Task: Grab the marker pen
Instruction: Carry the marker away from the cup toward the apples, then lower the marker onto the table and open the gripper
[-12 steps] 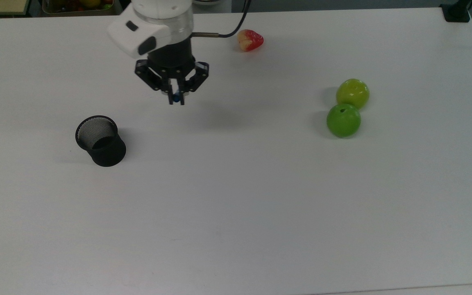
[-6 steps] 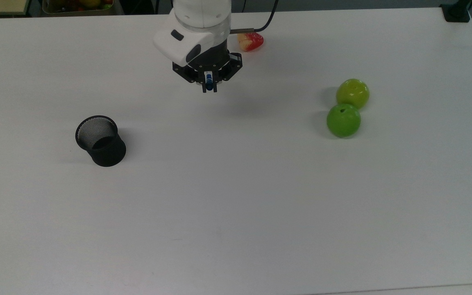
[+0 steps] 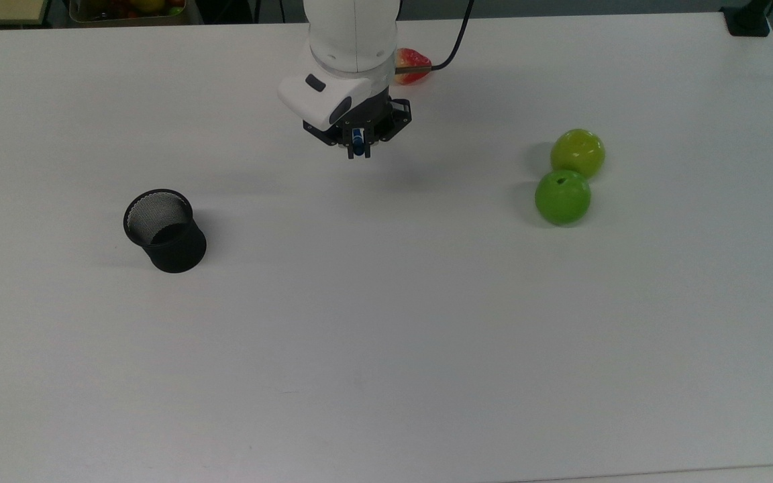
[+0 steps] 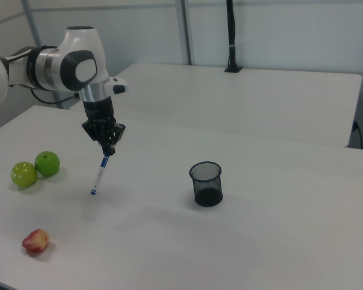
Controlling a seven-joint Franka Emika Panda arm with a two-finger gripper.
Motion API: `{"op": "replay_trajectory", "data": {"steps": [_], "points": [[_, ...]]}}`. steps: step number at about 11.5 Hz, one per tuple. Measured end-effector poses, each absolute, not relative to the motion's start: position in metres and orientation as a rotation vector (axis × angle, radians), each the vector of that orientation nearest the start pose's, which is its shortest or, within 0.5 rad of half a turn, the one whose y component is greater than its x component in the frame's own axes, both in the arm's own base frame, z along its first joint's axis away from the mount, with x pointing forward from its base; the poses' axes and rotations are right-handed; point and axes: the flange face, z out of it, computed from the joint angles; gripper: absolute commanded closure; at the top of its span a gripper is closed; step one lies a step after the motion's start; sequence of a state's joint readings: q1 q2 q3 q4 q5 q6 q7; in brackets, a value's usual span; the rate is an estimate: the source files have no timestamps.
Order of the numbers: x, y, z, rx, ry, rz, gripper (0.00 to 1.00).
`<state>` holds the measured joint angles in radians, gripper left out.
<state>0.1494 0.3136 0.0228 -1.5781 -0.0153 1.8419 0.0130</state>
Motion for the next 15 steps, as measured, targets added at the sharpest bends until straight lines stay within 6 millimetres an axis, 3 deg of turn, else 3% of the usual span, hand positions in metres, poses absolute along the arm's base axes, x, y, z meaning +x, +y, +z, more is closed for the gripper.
{"op": "replay_trajectory", "data": {"steps": [10,15], "points": [[0.654,0.111,0.385,-3.145,-0.227,0.133,0.88],[0.656,0.12,0.369,-3.146,-0.224,0.142,0.86]]}}
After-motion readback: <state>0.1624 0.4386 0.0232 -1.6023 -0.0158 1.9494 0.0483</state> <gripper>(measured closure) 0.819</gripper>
